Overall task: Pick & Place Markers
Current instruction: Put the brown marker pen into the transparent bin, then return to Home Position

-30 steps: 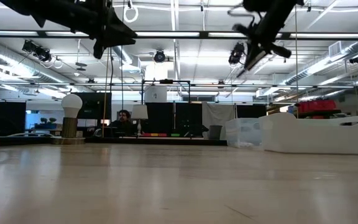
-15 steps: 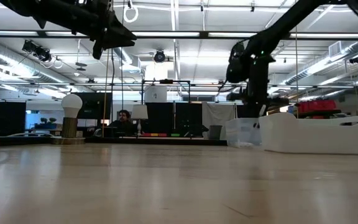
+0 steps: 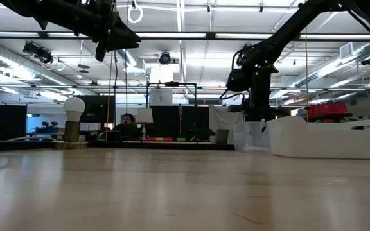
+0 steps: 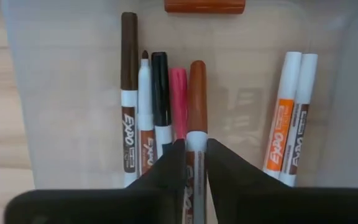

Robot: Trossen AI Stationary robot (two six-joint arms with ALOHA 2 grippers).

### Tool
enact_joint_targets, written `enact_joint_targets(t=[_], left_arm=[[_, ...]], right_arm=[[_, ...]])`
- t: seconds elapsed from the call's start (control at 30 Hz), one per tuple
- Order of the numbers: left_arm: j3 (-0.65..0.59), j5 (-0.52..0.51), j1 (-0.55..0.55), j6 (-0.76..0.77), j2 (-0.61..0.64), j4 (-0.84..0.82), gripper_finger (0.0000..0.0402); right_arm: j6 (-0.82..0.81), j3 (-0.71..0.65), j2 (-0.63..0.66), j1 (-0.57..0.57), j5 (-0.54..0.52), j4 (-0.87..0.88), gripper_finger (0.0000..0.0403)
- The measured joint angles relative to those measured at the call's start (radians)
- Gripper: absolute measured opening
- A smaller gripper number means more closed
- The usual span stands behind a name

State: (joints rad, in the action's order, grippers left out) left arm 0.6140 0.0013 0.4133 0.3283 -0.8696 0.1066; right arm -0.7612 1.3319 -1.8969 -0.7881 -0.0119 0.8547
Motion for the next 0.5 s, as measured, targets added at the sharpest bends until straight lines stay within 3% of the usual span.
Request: enact_joint_targets(t=[0.27,0.5], left_arm=[[0.0,0.043,0.0,0.001,0.0,0.0,0.0099],[0.0,0.138,-0.001,0.011,0.0,0.0,0.0099]], right_arm=[[0.053,-0.002,0.016,0.039,-0.01,0.022,0.0144],[0.138,-0.002,0.194,0.138,-0.096,0.09,0.0173]])
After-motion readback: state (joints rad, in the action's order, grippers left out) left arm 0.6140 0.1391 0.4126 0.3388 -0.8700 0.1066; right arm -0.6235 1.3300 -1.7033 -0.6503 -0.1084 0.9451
